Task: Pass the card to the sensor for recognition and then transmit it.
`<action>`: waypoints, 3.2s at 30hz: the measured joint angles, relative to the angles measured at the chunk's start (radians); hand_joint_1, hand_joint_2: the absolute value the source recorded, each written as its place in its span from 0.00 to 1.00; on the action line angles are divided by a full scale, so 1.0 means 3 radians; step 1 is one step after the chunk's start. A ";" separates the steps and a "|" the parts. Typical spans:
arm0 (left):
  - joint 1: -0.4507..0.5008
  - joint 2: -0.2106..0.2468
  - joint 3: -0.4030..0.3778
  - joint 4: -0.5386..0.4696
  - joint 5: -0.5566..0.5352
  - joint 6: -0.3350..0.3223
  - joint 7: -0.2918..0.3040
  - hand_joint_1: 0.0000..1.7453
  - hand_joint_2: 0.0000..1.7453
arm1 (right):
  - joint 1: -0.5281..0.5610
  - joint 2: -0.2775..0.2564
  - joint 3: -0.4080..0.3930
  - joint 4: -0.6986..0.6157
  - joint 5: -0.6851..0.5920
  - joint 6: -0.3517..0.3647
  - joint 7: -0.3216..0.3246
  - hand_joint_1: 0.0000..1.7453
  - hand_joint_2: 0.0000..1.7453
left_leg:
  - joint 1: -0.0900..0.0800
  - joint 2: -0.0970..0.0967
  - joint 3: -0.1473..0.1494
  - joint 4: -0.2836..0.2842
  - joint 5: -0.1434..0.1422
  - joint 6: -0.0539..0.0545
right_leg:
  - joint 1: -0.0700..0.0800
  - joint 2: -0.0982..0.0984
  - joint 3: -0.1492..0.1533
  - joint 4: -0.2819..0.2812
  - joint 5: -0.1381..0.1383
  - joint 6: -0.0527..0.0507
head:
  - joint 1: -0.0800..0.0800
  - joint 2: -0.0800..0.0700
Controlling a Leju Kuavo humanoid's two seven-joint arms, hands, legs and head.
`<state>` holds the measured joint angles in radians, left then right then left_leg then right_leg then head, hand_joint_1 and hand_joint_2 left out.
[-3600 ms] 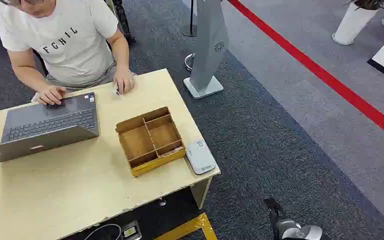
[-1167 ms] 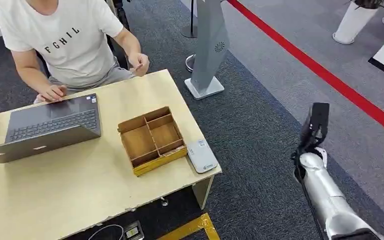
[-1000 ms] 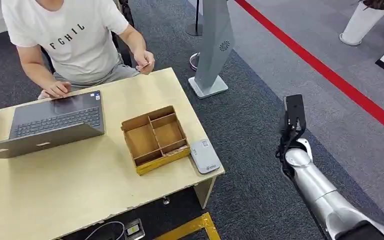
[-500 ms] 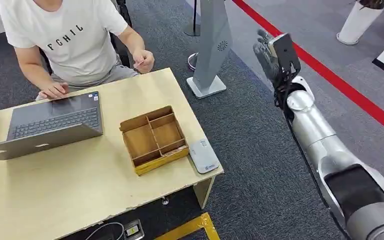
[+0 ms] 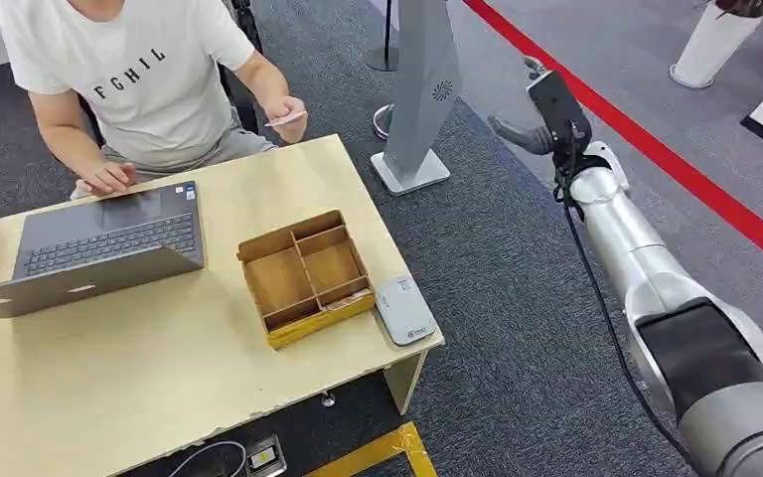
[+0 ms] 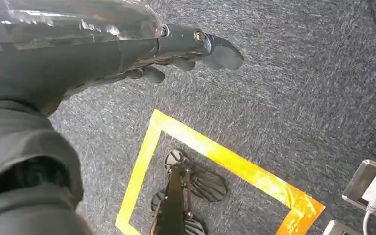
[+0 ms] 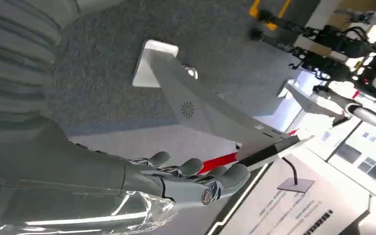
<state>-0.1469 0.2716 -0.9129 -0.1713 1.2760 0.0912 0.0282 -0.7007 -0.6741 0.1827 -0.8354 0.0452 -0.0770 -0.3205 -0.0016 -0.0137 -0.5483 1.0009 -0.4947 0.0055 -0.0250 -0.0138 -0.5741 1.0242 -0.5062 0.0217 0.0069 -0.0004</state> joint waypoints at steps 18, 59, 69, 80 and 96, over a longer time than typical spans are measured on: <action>-0.0015 -0.0015 -0.0136 0.0000 -0.0015 -0.0008 -0.0027 0.00 0.00 | -0.0448 0.0731 0.0956 0.0019 0.3336 -0.0936 0.0491 0.00 1.00 | 0.0006 -0.0006 0.0001 0.0000 0.0003 -0.0003 | 0.0006 -0.0006 0.0000 0.0001 0.0000 0.0000 | 0.0000 0.0000; -0.0002 -0.0029 -0.0158 0.0000 0.0048 -0.0048 -0.0034 0.00 0.00 | -0.0439 0.1635 0.1177 0.0587 0.4114 -0.0759 0.0663 1.00 1.00 | 0.0007 -0.0002 0.0003 0.0002 0.0003 -0.0004 | 0.0008 0.0001 -0.0001 -0.0001 0.0000 -0.0001 | -0.0001 0.0000; 0.0013 -0.0023 -0.0160 0.0000 0.0079 -0.0065 -0.0039 0.00 0.00 | -0.0252 0.1462 0.0837 0.0495 0.4131 -0.0602 0.0602 1.00 1.00 | 0.0008 -0.0003 0.0004 0.0003 0.0003 -0.0004 | 0.0008 -0.0002 0.0002 -0.0007 0.0000 -0.0001 | -0.0001 0.0000; 0.0024 0.0008 -0.0214 0.0000 0.0055 -0.0116 -0.0039 0.00 0.00 | 0.0276 0.1015 0.0333 0.0038 0.4147 -0.0347 0.0462 1.00 1.00 | 0.0009 0.0000 0.0005 0.0003 -0.0002 -0.0004 | 0.0009 0.0004 0.0003 -0.0011 0.0000 0.0000 | -0.0001 0.0000; 0.0021 -0.0011 -0.0216 0.0000 0.0229 0.0004 -0.0034 0.00 0.00 | 0.1234 0.0885 0.0313 -0.0974 0.3552 -0.0330 0.0467 1.00 1.00 | 0.0014 0.0001 0.0005 0.0002 -0.0005 -0.0008 | 0.0014 0.0008 0.0003 -0.0010 0.0000 0.0000 | -0.0001 0.0000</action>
<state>-0.1407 0.2682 -0.9777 -0.1713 1.3447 0.0923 0.0179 -0.3304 -0.4086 0.2766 -1.1277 1.1108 -0.1759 -0.1805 0.0027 -0.0136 -0.5469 1.0016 -0.4962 0.0031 -0.0209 -0.0114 -0.5731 1.0211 -0.5063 0.0216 0.0065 -0.0004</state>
